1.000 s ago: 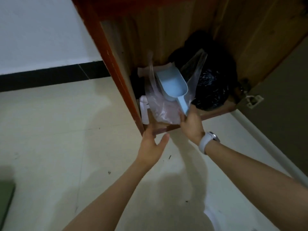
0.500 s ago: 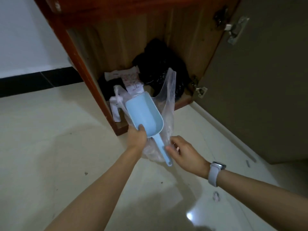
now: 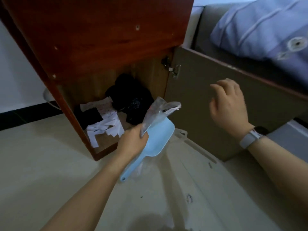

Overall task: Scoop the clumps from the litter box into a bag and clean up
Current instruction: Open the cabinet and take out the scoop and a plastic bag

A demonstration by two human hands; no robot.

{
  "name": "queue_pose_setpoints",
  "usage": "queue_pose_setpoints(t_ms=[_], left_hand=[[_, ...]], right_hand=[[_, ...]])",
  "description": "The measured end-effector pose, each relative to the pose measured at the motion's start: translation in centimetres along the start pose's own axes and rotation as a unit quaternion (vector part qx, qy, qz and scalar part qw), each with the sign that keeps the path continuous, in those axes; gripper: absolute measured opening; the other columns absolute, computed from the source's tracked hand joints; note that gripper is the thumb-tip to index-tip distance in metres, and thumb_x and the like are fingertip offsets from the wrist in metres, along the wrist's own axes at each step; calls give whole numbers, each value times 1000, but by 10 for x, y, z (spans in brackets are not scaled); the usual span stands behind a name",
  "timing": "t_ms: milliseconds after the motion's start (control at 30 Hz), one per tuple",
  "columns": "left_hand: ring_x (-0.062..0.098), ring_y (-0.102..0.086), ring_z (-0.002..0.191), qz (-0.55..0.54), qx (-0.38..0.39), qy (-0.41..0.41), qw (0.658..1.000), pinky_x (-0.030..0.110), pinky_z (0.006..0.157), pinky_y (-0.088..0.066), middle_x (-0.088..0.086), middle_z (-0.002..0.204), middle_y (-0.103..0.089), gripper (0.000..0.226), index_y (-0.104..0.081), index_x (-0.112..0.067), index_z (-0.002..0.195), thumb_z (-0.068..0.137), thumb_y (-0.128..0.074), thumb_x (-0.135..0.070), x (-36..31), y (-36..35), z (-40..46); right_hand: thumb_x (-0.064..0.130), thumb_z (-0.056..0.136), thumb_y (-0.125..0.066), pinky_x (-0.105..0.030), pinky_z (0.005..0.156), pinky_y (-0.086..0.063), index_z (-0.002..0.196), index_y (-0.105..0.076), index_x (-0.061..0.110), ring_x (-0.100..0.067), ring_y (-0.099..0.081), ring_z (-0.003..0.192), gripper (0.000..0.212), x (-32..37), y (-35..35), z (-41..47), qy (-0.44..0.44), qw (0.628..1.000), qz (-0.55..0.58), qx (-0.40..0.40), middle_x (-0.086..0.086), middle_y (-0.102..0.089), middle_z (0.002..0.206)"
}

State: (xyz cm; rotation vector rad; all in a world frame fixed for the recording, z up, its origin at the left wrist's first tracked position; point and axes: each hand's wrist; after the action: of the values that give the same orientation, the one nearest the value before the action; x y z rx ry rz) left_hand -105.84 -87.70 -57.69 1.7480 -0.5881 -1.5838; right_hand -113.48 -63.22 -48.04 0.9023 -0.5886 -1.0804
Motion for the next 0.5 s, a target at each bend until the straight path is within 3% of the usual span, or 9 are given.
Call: queue_pose_setpoints(t_ms=[100, 200, 267, 400, 500], left_hand=[[36, -55, 75, 11, -26, -34, 999, 34, 59, -34, 8, 67, -47, 16, -38, -16, 77, 90, -47, -19, -10, 5, 1], [37, -56, 75, 13, -38, -22, 999, 34, 59, -37, 13, 70, -53, 25, -32, -18, 69, 89, -47, -20, -13, 7, 3], [34, -53, 66, -10, -41, 2, 999, 32, 55, -34, 5, 59, -45, 31, -30, -18, 60, 87, -47, -18, -14, 11, 5], [26, -43, 56, -22, -46, 12, 999, 31, 51, -28, 3, 53, -38, 31, -28, -18, 59, 83, -48, -18, -20, 19, 9], [23, -39, 54, -35, -27, 23, 999, 32, 54, -29, 3, 54, -35, 33, -26, -18, 60, 84, -49, -21, -22, 22, 12]], right_hand=[[12, 82, -52, -53, 112, -12, 133, -42, 6, -38, -27, 134, 52, -15, 11, 21, -25, 997, -76, -6, -22, -39, 137], [19, 84, -52, -53, 112, 0, 144, -22, 10, -36, -13, 140, 68, -23, 8, 32, -117, 986, -109, 45, -20, -20, 150], [20, 84, -53, -53, 113, -4, 144, -17, 7, -36, -19, 137, 72, -25, 4, 35, -153, 978, -120, 72, -21, -25, 146], [11, 80, -54, -49, 107, -20, 139, -30, 4, -39, -37, 121, 64, -20, 3, 35, -158, 979, -128, 29, -23, -41, 131], [13, 80, -56, -46, 106, -23, 142, -23, 4, -38, -36, 122, 71, -17, 13, 27, -125, 978, -153, 62, -21, -38, 135]])
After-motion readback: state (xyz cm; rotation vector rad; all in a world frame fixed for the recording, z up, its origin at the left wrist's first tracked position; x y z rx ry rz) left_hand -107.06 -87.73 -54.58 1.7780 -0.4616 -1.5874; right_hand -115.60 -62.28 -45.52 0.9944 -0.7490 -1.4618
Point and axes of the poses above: each hand's wrist, its own z-axis towards the middle knuckle, its own y-axis out of the back of the hand, x = y × z
